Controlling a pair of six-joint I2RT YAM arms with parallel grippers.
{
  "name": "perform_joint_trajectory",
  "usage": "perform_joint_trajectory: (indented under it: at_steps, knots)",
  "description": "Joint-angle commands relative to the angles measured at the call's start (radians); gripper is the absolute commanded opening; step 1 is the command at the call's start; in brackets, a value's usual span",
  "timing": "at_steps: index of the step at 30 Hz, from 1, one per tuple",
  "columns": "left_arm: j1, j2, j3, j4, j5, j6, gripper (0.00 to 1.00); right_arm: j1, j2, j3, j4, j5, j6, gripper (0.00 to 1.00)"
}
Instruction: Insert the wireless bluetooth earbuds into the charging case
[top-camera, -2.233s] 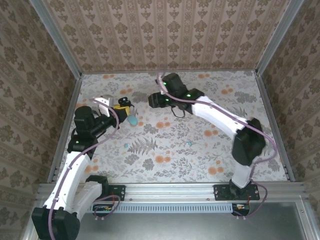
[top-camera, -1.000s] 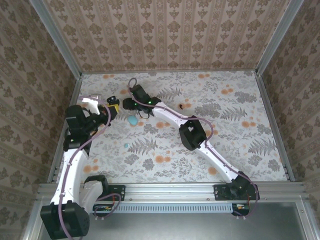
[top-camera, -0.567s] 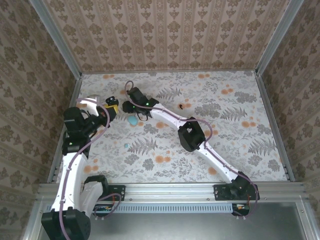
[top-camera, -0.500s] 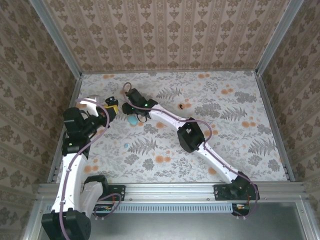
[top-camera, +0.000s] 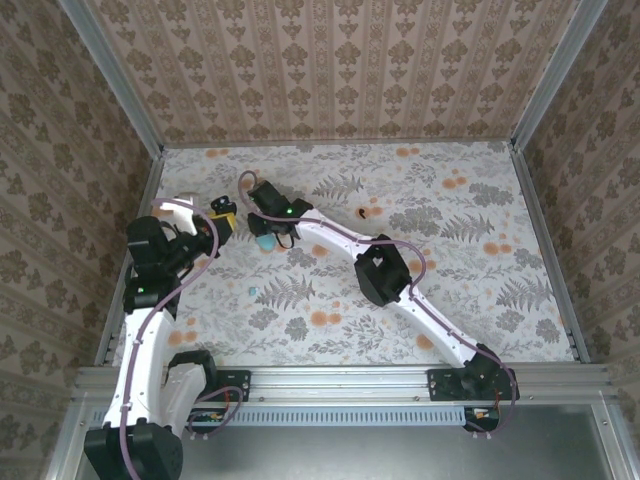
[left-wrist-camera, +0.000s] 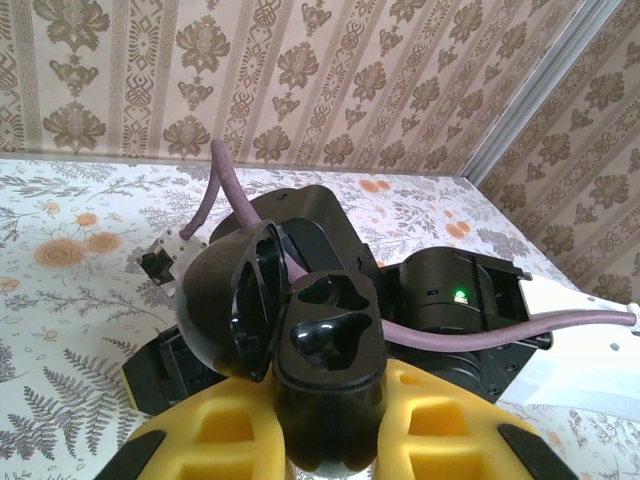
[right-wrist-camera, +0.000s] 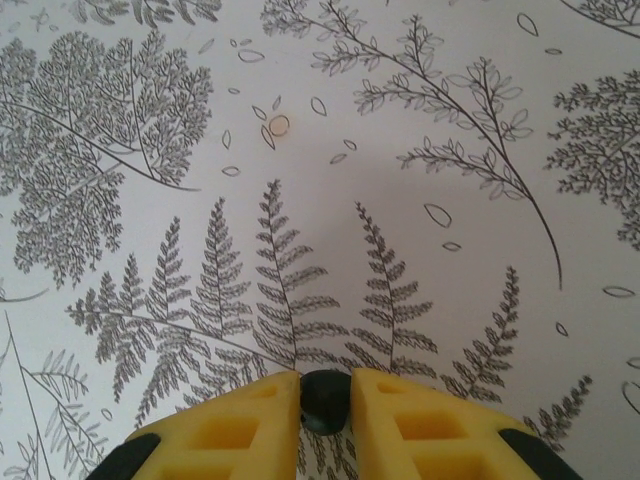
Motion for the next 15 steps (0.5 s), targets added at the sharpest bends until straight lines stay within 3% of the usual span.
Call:
perform_joint_trajectory:
  at_steps: [1, 6, 15]
  knots:
    - [0.006, -0.018, -0.012, 0.004, 0.023, -0.016, 0.0, -0.018, -0.038, -0.031, -0.117, 0.041, -0.021, 0.22]
    - [0.005, -0.008, -0.016, 0.022, 0.034, -0.031, 0.0, -0.055, -0.078, -0.095, -0.153, 0.044, -0.001, 0.21]
    - [-0.008, 0.059, -0.024, 0.092, 0.113, -0.054, 0.0, -0.122, -0.258, -0.406, -0.111, 0.076, 0.066, 0.21]
